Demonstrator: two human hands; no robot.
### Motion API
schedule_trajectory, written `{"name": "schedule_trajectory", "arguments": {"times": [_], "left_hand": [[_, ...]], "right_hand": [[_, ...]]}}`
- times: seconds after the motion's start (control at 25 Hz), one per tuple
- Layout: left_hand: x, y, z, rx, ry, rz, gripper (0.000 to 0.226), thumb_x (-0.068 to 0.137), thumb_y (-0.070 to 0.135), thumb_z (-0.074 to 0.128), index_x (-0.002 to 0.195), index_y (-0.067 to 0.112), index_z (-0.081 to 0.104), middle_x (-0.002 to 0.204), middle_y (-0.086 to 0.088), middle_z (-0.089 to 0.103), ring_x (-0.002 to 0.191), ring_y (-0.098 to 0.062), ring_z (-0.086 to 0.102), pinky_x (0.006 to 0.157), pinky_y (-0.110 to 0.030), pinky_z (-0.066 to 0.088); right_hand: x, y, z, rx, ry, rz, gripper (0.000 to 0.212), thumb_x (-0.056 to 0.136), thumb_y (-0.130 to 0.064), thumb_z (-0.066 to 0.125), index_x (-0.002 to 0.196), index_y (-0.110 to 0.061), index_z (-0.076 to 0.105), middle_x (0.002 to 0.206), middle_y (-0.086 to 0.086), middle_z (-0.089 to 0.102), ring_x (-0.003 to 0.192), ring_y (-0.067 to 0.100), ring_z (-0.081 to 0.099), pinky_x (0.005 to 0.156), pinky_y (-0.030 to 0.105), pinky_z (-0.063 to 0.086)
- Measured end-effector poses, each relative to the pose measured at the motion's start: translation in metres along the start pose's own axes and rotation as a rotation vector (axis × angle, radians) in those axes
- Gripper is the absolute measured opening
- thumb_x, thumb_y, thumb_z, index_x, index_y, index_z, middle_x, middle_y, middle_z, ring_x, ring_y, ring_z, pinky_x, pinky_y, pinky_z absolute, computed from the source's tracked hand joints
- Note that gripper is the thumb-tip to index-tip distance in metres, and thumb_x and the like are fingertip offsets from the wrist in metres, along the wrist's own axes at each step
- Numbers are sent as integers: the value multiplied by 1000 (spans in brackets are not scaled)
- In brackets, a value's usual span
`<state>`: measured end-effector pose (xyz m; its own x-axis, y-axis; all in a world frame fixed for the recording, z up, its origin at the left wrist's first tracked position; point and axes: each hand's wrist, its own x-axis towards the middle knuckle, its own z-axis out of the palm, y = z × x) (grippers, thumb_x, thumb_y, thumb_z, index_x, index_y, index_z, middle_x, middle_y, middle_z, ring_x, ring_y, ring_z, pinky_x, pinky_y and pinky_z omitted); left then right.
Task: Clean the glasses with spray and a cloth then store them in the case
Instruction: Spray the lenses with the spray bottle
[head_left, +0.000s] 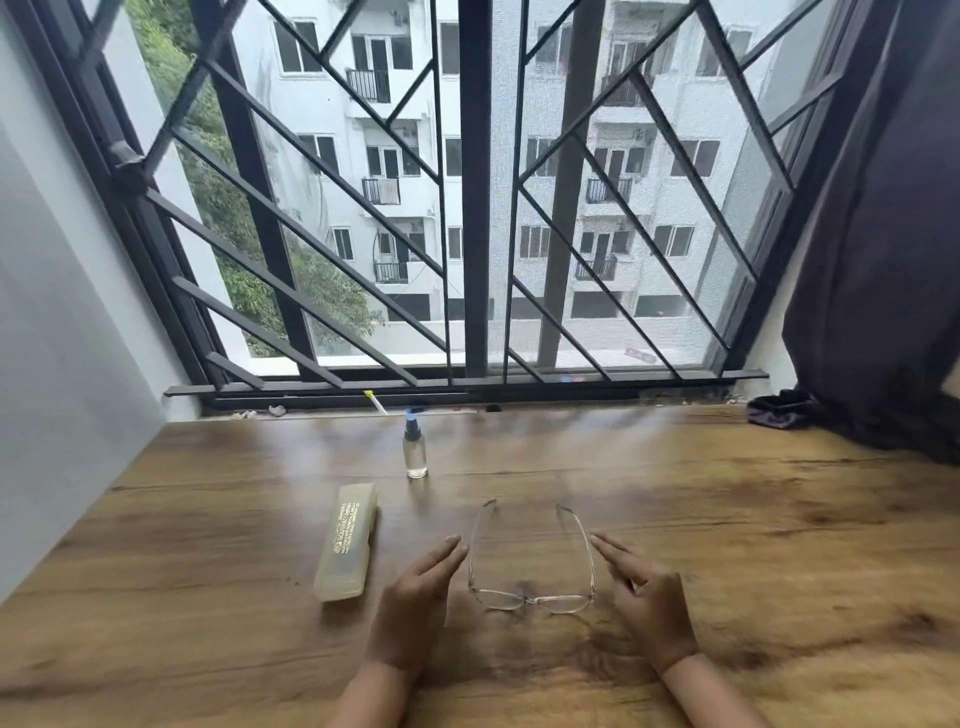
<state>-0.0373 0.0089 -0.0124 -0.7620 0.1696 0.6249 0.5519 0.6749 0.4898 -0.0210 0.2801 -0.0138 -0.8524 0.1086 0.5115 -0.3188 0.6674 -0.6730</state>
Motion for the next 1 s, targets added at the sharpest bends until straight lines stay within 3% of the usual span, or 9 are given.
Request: {"name": "schedule_trajectory", "arguments": {"times": [0.12,0.28,0.44,0.64,0.8,0.88,0.96,1.0], "left_hand": [[29,1,-8,83,121,-127,40,65,-10,65,102,3,70,97,-12,72,89,-20,68,90,-13,40],[74,5,-29,47,146,-511,44,76,-8,60,118,4,62,107,-17,68,97,-35,65,82,-36,48],[102,-14,-36,-8,38,-707,48,83,1,52,130,9,51,103,-24,66,101,-37,58,81,-34,41],[111,-35,-27,-101,-68,-827,53,84,6,52,136,11,43,122,-20,60,116,-32,52,94,-32,39],[114,-43,-22,-154,-101,-865,54,86,6,52,138,11,40,129,-16,56,120,-29,50,96,-29,37],[116,-46,-19,-168,-121,-877,54,86,6,52,139,12,39,129,-17,55,120,-29,49,95,-28,36],[118,-49,-16,-176,-144,-890,55,86,6,52,139,12,38,130,-16,54,119,-29,50,95,-28,36],[119,-51,-14,-176,-158,-895,55,87,7,52,140,12,37,131,-15,54,118,-29,50,96,-29,37]], "right_hand": [[27,-17,5,-14,34,11,43,71,13,62,109,-7,65,104,-9,66,99,-5,60,89,1,38],[71,-47,28,-27,-40,-27,42,67,17,65,105,-2,68,101,11,71,95,16,66,89,10,42],[108,-79,63,-10,-167,-87,40,68,11,68,107,1,66,105,16,69,98,25,67,91,24,46],[135,-107,106,43,-405,85,46,82,-5,60,127,-2,52,129,14,56,120,21,53,103,24,38],[147,-124,134,20,-503,146,49,84,-8,56,132,-4,47,132,12,54,121,22,51,101,22,33],[149,-130,143,8,-523,156,49,84,-8,54,132,-5,47,124,15,60,114,25,54,94,24,36],[149,-133,152,13,-548,166,45,83,-5,52,129,-5,51,92,7,67,89,23,58,74,21,38],[148,-133,155,16,-560,161,45,82,-2,51,127,-7,53,73,-4,59,72,16,54,61,16,35]]}}
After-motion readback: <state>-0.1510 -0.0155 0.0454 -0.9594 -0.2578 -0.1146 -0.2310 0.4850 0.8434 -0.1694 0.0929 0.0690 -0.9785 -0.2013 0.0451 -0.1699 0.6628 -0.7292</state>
